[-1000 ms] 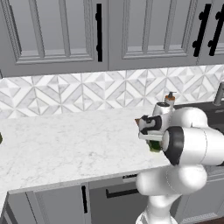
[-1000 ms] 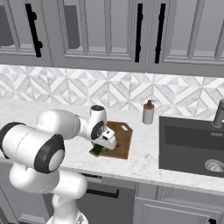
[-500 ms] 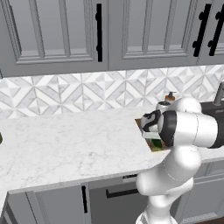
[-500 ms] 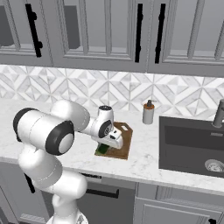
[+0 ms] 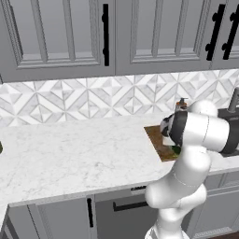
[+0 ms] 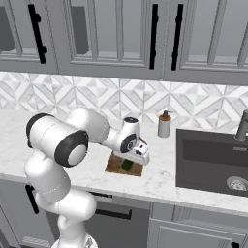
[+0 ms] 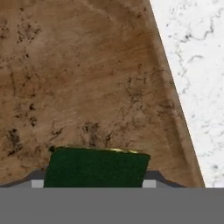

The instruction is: Pick up the sponge from the counter and clean the cutting board by briefly scrubbing or pressing down on the cutting board. Once finished, release the sponge.

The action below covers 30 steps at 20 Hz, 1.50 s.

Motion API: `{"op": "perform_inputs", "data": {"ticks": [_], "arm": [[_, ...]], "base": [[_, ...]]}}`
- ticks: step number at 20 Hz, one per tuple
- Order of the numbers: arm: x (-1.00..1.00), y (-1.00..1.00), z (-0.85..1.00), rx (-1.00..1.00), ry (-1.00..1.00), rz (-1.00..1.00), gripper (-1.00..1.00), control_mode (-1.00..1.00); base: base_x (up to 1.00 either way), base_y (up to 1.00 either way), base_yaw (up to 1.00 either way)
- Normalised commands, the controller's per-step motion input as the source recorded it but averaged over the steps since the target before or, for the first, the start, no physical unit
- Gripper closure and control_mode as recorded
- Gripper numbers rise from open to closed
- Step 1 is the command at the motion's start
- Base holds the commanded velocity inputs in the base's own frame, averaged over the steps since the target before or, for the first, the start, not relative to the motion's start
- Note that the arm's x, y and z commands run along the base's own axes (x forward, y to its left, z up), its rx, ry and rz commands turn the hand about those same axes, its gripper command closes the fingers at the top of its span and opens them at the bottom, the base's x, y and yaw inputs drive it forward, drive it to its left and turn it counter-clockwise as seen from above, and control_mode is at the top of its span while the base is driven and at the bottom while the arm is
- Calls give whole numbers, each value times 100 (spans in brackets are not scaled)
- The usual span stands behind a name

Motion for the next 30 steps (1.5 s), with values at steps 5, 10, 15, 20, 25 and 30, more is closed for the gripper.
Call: {"op": "perform_inputs", "data": {"ticks": [5, 10, 15, 20, 25, 30], "arm": [[0, -84, -6, 0, 0, 0, 100, -100], [40, -13, 0, 0, -2, -1, 100, -100], [63, 34, 0, 0, -1, -8, 100, -100], [19, 89, -2, -2, 0, -3, 100, -100], [0, 100, -1, -3, 0, 0, 100, -100], [7, 68, -9, -4, 1, 0, 100, -100]], "base": [[0, 0, 0], [0, 0, 0], [0, 0, 0], [0, 0, 0], [0, 0, 0], [0, 0, 0]]}}
